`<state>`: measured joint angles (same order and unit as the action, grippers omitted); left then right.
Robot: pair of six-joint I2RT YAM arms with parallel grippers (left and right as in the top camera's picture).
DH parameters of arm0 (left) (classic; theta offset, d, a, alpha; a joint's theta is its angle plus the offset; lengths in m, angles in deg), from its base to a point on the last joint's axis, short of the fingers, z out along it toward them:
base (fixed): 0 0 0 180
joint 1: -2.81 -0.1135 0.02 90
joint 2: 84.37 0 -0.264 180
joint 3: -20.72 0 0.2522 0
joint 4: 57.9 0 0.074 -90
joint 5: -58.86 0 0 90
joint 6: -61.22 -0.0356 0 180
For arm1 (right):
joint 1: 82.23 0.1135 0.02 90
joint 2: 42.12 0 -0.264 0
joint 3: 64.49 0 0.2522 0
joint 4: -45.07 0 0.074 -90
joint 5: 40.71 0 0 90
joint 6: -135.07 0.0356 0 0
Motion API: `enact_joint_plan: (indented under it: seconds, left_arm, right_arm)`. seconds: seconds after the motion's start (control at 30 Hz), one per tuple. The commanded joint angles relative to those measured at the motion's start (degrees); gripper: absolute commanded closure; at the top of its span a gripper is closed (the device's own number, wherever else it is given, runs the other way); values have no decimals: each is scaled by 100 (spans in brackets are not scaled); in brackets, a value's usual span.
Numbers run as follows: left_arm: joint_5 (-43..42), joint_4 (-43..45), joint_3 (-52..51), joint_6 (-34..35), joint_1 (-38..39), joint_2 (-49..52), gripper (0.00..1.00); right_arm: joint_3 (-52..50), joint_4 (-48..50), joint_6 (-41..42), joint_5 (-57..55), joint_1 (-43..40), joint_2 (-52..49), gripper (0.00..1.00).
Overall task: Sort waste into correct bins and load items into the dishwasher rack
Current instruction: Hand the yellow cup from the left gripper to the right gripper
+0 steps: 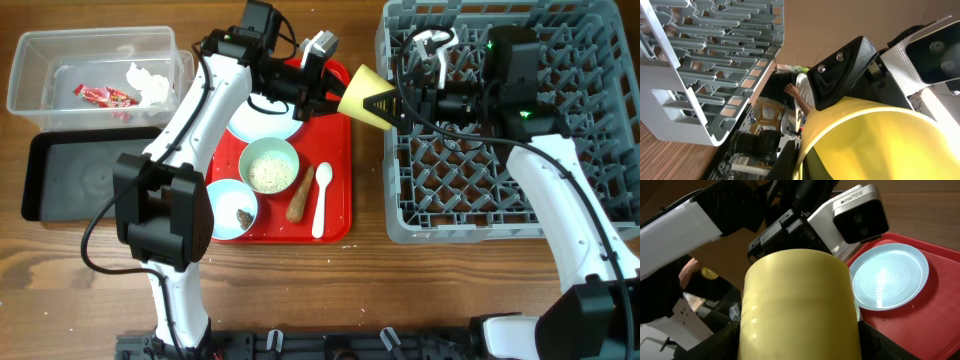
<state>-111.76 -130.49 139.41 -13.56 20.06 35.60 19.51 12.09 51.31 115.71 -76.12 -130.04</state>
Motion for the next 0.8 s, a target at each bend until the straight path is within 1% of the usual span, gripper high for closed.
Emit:
enact_joint_plan:
  seconds: [0.0, 0.07, 0.17, 0.37, 0.43, 0.5, 0.57, 0.67, 0.7, 0.77]
  left_arm:
    - [-79, 83, 116, 48, 37, -190, 96]
    - [-79, 83, 116, 48, 37, -190, 96]
    - [-79, 98, 116, 48, 37, -190, 96]
    - [-79, 249, 116, 70, 37, -190, 96]
    - [-76, 249, 116, 68, 37, -190, 96]
    - [-76, 251, 116, 66, 37, -190, 96]
    - [-74, 271, 116, 66, 37, -190, 94]
    - [-28, 291, 116, 66, 37, -190, 78]
    - [20, 291, 116, 63, 37, -190, 67]
    - [144, 291, 116, 66, 37, -190, 60]
  right_arm:
    - [57, -79, 125, 153, 79, -61, 28]
    - [57, -81, 122, 151, 79, -61, 27]
    - [57, -160, 79, 4, 79, -61, 24]
    - [57, -321, -138, 4, 79, -63, 24]
    - [57, -308, -136, 4, 79, -63, 25]
    - [57, -308, -131, 4, 79, -63, 33]
    - [57, -289, -125, 4, 79, -63, 38]
    - [57, -208, -15, -35, 66, -63, 40]
    - [59, -181, 22, -59, -9, -59, 40]
    - [59, -181, 144, -57, -179, -46, 40]
